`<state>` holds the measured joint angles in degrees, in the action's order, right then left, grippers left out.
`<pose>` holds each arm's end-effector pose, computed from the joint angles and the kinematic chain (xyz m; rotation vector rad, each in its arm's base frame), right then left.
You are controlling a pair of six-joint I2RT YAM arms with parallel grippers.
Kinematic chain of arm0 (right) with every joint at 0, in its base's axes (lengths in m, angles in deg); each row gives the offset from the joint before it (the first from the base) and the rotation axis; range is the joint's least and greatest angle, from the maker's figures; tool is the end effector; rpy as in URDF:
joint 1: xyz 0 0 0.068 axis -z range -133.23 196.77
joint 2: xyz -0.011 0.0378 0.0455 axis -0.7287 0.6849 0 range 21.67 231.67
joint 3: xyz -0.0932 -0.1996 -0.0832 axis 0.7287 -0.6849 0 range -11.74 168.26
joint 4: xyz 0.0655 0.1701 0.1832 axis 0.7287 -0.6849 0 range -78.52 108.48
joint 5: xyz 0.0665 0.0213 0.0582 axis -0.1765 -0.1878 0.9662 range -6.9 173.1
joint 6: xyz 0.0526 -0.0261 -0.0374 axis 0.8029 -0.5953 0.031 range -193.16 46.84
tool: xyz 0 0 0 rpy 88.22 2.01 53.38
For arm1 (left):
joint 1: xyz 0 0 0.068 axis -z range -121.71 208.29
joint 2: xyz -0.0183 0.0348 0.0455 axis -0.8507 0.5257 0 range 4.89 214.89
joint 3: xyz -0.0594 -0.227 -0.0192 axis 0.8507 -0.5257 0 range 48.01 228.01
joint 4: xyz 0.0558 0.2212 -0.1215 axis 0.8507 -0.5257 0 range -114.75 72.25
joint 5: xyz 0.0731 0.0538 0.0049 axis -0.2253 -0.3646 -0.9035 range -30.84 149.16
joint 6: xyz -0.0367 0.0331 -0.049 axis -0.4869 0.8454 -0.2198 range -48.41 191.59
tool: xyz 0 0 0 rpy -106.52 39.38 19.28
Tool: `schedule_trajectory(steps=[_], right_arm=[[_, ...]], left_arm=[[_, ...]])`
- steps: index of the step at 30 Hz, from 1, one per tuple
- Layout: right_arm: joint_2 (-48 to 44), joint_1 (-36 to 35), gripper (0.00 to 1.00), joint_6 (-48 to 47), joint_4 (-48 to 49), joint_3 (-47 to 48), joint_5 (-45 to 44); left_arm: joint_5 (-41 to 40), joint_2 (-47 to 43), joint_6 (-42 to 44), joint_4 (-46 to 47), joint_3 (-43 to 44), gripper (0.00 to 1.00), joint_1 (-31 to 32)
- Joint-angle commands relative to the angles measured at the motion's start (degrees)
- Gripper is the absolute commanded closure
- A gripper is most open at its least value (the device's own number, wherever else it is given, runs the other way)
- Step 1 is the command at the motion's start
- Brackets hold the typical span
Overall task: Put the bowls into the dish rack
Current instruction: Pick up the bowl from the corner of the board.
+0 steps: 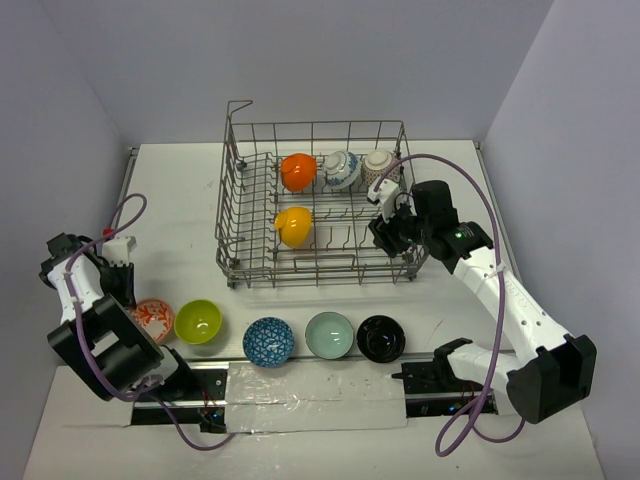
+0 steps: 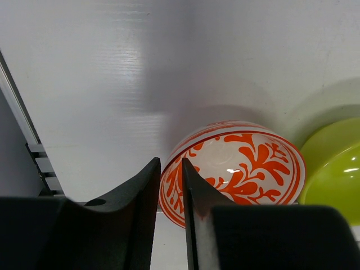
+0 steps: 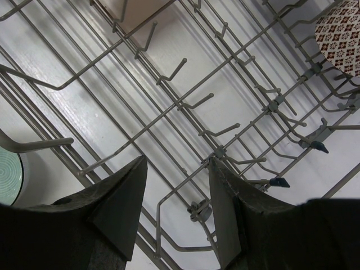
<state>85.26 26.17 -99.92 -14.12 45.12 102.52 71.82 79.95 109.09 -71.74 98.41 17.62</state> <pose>0.2419 0.1111 0.2657 -1.0580 1.9636 0.3235 0.1842 0.1419 0.1580 -0.0473 2.8486 -0.0671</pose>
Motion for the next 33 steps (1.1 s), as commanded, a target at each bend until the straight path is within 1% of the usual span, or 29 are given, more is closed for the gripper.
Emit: schedule_trajectory(steps=[1,4,18,33], right_arm=[[0.22,0.21,0.45,-0.83,0.87,-0.44,-0.26],[0.30,0.21,0.45,-0.83,0.87,-0.44,-0.26],[0.22,0.21,0.45,-1.10,0.70,-0.52,-0.44],[0.57,0.12,0.45,-1.19,0.87,-0.61,-1.14]], left_arm=[[2.10,0.34,2.05,-1.28,2.43,0.72,-0.64],[2.36,0.69,2.58,-1.90,2.87,0.70,-0.82],[3.77,3.68,5.31,-3.48,3.22,0.71,-2.31],[4.03,6.85,6.45,-4.19,4.19,0.80,-3.54]])
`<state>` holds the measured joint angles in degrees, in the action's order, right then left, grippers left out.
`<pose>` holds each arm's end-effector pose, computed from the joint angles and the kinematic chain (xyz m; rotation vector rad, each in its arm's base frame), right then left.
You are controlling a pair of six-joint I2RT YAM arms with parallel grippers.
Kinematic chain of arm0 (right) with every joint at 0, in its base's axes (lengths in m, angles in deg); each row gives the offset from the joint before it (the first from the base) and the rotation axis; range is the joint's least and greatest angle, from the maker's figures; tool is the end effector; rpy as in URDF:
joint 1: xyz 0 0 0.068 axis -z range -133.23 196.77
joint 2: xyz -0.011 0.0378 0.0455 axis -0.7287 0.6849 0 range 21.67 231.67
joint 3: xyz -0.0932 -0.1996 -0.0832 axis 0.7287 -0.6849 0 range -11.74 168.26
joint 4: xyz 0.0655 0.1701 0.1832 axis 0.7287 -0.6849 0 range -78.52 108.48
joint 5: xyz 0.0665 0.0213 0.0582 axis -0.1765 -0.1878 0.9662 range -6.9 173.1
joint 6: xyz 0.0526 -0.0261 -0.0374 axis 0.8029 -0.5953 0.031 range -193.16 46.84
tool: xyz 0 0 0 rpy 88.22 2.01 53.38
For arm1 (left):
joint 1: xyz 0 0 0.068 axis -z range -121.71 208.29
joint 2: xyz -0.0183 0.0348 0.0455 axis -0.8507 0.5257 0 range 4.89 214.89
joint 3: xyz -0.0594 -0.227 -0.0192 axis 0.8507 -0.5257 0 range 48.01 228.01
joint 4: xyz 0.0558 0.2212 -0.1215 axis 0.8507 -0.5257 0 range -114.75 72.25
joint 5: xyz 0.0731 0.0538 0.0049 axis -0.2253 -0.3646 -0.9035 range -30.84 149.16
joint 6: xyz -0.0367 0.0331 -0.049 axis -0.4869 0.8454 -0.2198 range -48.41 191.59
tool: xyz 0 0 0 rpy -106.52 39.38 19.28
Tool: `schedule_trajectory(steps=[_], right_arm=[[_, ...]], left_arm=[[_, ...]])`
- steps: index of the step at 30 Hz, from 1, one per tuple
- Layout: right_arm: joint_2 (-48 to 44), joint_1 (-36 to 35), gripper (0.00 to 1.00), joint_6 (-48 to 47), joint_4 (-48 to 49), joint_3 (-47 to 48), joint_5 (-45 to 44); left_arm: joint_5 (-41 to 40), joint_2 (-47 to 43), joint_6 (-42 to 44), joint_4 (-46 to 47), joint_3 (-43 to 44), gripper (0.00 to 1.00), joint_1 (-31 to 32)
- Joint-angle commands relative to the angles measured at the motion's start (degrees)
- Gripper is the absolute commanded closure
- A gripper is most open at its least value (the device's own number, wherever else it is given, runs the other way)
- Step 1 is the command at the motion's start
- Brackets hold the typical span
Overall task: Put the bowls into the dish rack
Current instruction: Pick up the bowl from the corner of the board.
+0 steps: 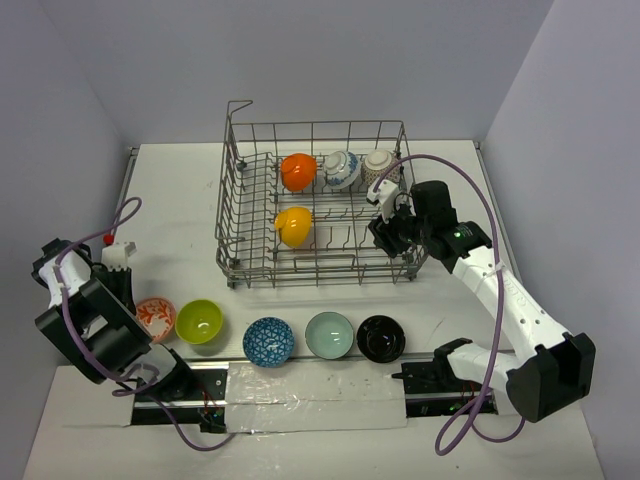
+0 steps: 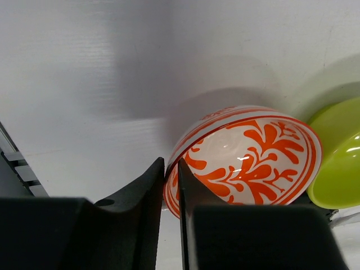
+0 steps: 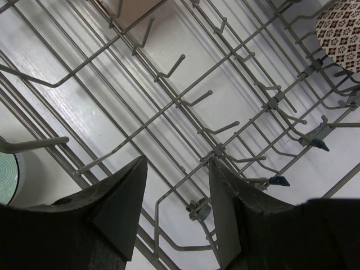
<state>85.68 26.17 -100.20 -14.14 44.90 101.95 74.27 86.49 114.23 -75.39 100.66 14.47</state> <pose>0.2430 0.1109 0.2624 -1.0616 1.9755 0.3121 0.1801 0.1523 0.1433 -0.0184 2.9097 -0.2222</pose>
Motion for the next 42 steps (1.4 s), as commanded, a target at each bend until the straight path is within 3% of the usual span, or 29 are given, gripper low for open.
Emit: schedule_trajectory(steps=[1,11,17,42], right_arm=[[0.24,0.12,0.45,-0.90,0.89,-0.39,-0.57],[-0.11,0.12,0.45,-0.99,0.98,-0.57,-0.83],[-0.37,0.21,0.45,-0.90,0.98,-0.57,-0.83],[0.68,0.39,0.44,-0.37,1.07,-0.48,-0.92]], left_arm=[[1.59,0.49,1.23,-0.54,2.11,0.82,-0.40],[1.67,0.31,0.79,-0.45,3.08,0.87,-0.75],[1.32,0.40,0.44,0.52,3.17,1.00,-1.19],[6.76,2.33,-10.99,8.25,7.21,1.00,-1.36]])
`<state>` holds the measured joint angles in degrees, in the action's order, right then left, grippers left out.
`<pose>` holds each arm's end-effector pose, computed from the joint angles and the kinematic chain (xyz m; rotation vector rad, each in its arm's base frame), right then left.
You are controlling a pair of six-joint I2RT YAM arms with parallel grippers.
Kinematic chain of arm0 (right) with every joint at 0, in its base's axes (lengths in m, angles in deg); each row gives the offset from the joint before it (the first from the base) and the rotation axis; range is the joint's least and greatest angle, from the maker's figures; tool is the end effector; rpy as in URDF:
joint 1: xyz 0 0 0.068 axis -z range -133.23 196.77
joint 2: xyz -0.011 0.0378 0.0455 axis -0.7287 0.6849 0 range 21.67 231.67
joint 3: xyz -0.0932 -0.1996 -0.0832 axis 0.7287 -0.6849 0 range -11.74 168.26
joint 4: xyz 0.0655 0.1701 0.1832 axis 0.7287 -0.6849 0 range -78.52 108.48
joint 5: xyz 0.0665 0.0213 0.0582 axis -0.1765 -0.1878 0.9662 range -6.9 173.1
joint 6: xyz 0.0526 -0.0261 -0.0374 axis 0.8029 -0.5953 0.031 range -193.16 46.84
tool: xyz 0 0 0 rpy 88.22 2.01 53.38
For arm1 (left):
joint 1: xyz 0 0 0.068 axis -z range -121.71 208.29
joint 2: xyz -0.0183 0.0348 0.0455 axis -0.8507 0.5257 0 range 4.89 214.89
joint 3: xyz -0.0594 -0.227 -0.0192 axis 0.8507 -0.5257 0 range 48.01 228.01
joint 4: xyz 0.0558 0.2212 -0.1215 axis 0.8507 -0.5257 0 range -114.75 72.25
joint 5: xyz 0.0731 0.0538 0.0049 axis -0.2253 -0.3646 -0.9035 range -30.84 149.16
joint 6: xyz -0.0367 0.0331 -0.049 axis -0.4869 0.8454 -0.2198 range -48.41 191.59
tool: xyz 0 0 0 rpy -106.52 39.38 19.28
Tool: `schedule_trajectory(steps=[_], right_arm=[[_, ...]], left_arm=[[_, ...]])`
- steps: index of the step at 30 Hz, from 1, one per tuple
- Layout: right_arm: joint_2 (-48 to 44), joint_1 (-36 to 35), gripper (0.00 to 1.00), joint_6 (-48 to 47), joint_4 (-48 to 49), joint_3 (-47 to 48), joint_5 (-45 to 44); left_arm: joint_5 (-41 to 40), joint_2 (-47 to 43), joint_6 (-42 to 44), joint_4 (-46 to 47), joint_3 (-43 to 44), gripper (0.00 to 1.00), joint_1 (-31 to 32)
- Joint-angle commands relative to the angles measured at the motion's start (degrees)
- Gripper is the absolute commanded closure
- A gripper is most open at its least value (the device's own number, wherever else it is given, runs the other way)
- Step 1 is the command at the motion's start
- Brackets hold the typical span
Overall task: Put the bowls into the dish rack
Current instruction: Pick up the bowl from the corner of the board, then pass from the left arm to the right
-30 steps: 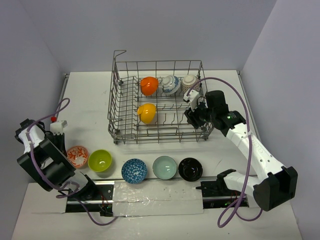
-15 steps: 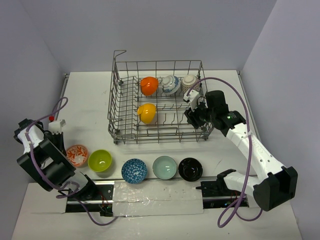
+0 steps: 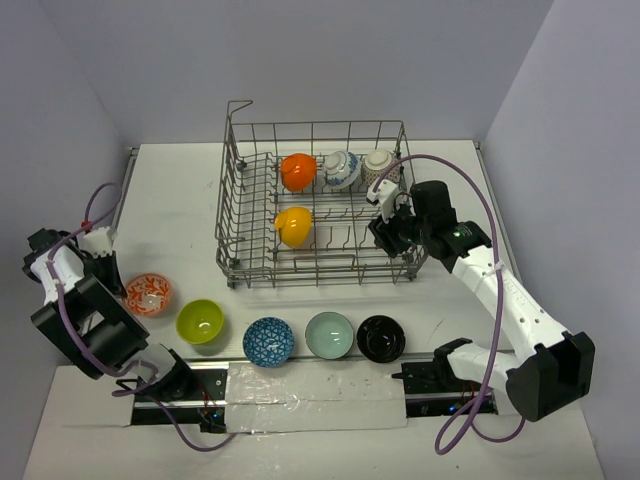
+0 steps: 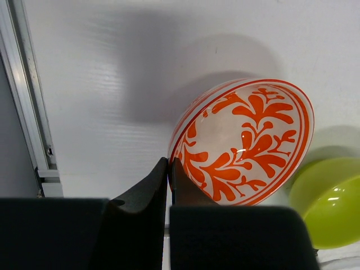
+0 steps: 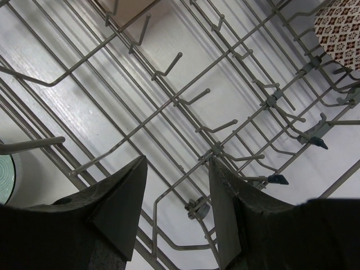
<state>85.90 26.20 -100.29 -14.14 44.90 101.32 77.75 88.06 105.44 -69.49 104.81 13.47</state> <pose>0.2440 0.1105 0.2613 -1.0591 1.9825 0.2995 0.1992 0.1724 0.1585 -0.2179 2.7643 -0.1683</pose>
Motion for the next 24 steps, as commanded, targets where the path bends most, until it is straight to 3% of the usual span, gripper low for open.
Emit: schedule_trajectory(steps=[1,24], right_arm=[[0.63,0.36,0.44,-0.29,1.07,-0.57,-0.29],[0.64,0.36,0.44,-0.55,1.07,-0.83,-0.20]], left_arm=[[3.73,1.11,-2.29,1.92,3.32,1.00,-0.36],[12.17,-1.00,-6.51,1.30,5.96,1.00,-0.27]])
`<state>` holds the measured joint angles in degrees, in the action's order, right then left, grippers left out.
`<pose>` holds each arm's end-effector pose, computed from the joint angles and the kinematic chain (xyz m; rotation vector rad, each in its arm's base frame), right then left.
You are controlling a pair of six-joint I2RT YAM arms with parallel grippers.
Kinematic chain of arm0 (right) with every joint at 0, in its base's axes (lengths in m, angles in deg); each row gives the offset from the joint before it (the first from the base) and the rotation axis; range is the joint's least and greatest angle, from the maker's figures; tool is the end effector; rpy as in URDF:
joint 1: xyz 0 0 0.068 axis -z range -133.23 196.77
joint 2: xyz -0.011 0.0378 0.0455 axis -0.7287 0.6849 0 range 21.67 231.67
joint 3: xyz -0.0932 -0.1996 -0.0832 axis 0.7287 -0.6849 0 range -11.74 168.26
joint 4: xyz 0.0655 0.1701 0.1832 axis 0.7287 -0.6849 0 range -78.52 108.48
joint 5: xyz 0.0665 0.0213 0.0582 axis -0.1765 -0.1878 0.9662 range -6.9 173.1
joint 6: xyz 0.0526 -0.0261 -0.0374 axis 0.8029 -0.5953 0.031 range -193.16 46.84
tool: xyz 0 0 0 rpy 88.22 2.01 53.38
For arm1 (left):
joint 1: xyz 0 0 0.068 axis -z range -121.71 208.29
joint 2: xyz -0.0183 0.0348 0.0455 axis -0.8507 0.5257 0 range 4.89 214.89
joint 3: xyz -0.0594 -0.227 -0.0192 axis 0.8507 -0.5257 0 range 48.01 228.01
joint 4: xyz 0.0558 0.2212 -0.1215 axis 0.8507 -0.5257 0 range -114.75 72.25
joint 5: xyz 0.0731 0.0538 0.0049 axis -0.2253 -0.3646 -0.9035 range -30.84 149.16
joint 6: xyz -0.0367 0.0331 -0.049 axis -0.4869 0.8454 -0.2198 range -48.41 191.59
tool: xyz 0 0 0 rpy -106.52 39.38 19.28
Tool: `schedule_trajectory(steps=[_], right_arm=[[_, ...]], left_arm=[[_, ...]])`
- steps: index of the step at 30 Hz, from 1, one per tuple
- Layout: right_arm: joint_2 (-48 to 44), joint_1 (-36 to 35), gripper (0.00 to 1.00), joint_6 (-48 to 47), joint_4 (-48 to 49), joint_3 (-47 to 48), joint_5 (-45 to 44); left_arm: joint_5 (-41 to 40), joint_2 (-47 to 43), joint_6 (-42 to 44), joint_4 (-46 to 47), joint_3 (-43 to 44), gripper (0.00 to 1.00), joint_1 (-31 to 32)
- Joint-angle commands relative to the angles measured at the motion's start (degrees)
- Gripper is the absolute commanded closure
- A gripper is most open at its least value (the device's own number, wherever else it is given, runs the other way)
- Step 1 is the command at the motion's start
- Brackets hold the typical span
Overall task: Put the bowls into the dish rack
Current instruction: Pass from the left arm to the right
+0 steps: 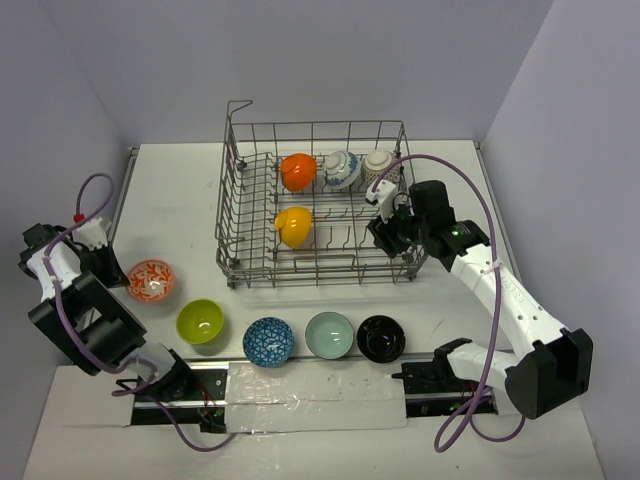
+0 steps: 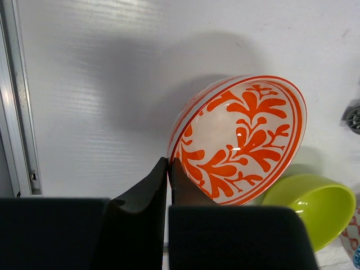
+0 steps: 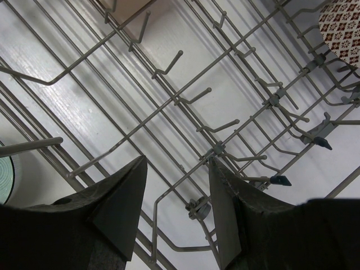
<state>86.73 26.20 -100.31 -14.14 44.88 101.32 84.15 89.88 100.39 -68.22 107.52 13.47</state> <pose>0.2459 0.1112 0.2576 -1.0633 1.9965 0.3024 0.2118 0.1767 0.1664 -0.3002 2.6582 -0.2773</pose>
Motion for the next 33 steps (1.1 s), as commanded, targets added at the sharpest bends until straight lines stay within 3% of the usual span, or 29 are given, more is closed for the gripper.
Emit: schedule_trajectory(steps=[1,25,33], right_arm=[[-0.19,0.36,0.44,-0.62,1.07,-0.81,-0.29],[-1.16,0.28,0.44,-0.62,0.98,-0.98,0.15],[-1.16,0.36,0.44,-0.62,0.81,-0.90,0.24]], left_arm=[[6.12,-3.07,-1.55,-0.06,3.34,1.00,-0.27],[18.94,-7.82,-9.28,-6.38,18.01,1.00,-0.27],[21.76,-7.38,-11.04,-9.64,26.53,1.00,1.83]])
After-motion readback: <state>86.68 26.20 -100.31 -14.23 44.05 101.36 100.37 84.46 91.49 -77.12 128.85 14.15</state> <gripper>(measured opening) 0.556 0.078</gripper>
